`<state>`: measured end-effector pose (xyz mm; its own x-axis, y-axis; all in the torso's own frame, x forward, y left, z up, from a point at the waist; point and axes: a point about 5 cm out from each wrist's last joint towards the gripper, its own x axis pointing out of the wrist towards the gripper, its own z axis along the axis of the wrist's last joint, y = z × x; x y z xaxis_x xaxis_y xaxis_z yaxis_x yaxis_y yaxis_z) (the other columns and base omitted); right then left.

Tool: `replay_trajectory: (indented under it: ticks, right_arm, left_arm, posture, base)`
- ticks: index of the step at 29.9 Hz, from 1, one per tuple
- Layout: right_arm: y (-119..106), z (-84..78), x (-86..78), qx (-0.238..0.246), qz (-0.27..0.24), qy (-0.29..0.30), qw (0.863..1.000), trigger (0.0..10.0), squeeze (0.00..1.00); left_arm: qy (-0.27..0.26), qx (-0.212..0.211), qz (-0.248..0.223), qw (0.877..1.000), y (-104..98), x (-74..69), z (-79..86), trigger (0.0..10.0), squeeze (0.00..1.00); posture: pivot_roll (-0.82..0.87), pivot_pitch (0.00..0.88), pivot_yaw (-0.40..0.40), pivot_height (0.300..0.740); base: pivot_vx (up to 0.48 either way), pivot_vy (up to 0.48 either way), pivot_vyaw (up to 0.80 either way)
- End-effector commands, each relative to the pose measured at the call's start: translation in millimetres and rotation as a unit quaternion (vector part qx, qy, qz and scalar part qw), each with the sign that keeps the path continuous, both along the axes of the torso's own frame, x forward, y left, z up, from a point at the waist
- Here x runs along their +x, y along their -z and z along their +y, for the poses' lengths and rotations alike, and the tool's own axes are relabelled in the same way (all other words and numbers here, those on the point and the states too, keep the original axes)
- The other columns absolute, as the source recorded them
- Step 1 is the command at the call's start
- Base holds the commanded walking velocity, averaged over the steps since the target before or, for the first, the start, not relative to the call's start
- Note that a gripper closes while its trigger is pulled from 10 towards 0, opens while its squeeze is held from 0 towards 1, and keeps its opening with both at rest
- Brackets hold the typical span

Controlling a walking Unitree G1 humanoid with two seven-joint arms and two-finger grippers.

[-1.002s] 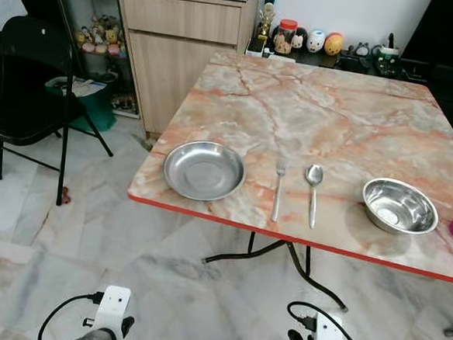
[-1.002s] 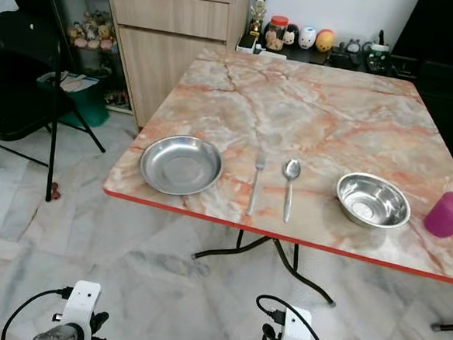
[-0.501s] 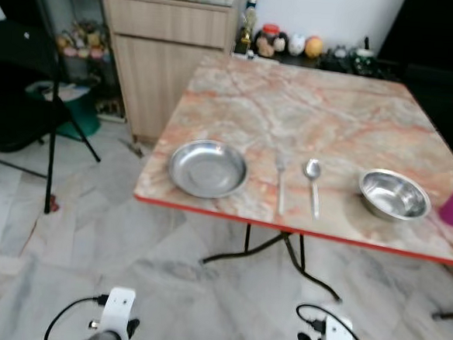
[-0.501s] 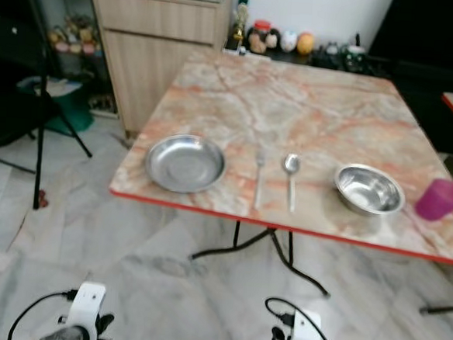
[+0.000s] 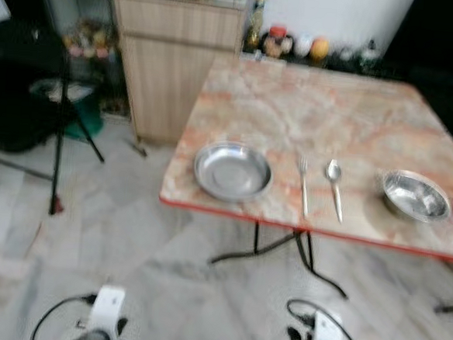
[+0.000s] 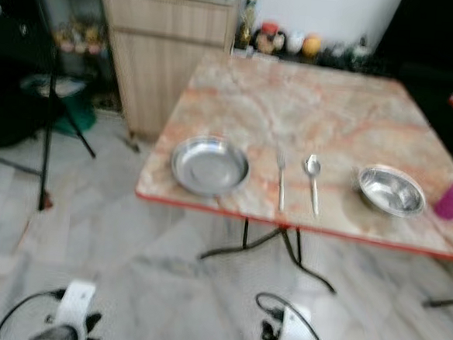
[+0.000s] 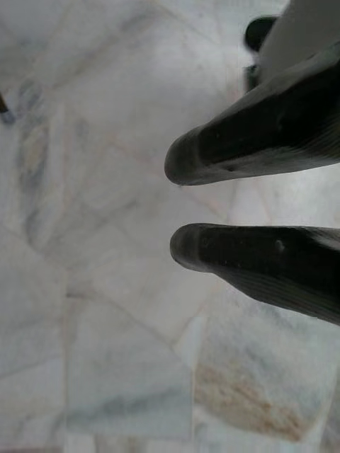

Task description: Setting the table

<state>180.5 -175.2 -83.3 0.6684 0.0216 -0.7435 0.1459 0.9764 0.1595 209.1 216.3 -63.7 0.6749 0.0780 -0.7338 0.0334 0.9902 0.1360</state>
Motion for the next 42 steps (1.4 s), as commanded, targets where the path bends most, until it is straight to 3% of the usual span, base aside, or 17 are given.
replay_trajectory:
  ticks: [1,24,42]
  right_arm:
    - [-0.6,-8.4,-0.5,-0.009,0.001,0.007,1.000,10.0,0.00]
    - [-0.6,-7.7,-0.5,-0.006,0.000,0.006,1.000,10.0,0.00]
    - [-0.8,-8.2,-0.3,-0.007,-0.001,0.010,1.000,10.0,0.00]
  left_arm:
    - [0.007,-0.006,-0.003,1.000,0.3,1.8,-7.2,10.0,0.00]
    - [0.006,-0.018,-0.025,1.000,-2.9,6.8,-11.8,10.0,0.00]
    - [0.009,-0.023,-0.025,0.999,-2.4,6.7,-14.0,10.0,0.00]
  posture:
    - [0.06,0.000,-0.031,0.740]
    - [0.07,0.000,-0.031,0.740]
    - [0.07,0.000,-0.033,0.740]
  base:
    - [0.000,0.000,0.00]
    - [0.000,0.000,0.00]
    - [0.315,0.000,0.00]
